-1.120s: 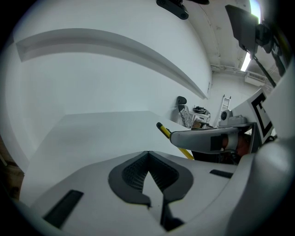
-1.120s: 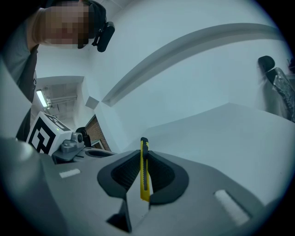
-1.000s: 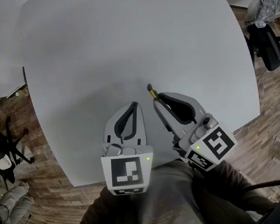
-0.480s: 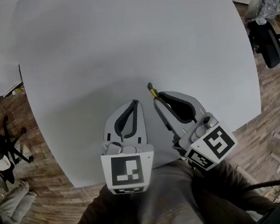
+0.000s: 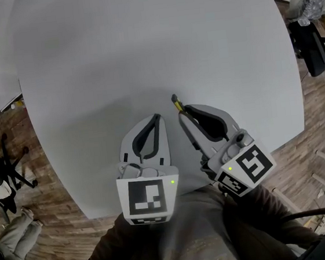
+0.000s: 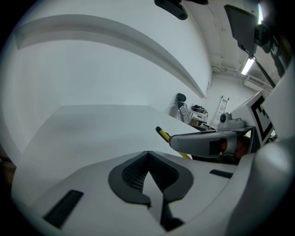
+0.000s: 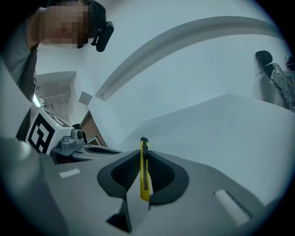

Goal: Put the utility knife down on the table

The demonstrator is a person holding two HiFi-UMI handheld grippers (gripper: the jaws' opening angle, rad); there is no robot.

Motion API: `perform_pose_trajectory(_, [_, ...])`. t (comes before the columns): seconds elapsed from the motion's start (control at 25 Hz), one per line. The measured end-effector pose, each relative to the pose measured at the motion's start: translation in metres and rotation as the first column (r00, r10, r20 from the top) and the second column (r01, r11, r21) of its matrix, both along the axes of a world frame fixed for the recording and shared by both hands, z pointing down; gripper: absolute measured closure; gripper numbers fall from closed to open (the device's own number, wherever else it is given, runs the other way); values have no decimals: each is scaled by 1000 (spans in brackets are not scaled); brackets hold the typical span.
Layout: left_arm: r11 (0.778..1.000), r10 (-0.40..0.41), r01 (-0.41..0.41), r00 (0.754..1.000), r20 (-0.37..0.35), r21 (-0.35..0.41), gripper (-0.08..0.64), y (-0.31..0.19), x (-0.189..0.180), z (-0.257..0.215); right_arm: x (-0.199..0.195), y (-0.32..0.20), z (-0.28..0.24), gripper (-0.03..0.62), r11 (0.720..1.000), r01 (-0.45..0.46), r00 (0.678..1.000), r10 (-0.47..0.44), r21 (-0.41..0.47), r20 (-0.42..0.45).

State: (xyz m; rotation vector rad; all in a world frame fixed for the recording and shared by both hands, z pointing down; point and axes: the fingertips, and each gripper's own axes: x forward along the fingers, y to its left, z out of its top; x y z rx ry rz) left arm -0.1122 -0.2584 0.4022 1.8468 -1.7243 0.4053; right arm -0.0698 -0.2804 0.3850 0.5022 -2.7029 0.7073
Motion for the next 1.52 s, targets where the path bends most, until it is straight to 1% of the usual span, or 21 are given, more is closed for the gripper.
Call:
perform_pose_trajectory(0.76, [999,-4,2,999,-42,-39,557,-6,-7,24,-6,-5,28,541,999,-5,999,4,-45,-38])
perform_pose_trajectory(1.08, [999,-12,10,999,-52,-48,558,-9,-8,32,-6,-7,39,541,998,-8,998,4,-65,-55])
perform_pose_trajectory(1.52, [998,0,-4,998,-58,-65,557,-13,-10,38,-8,-11,48,541,997,-16,998,11,-82,-67])
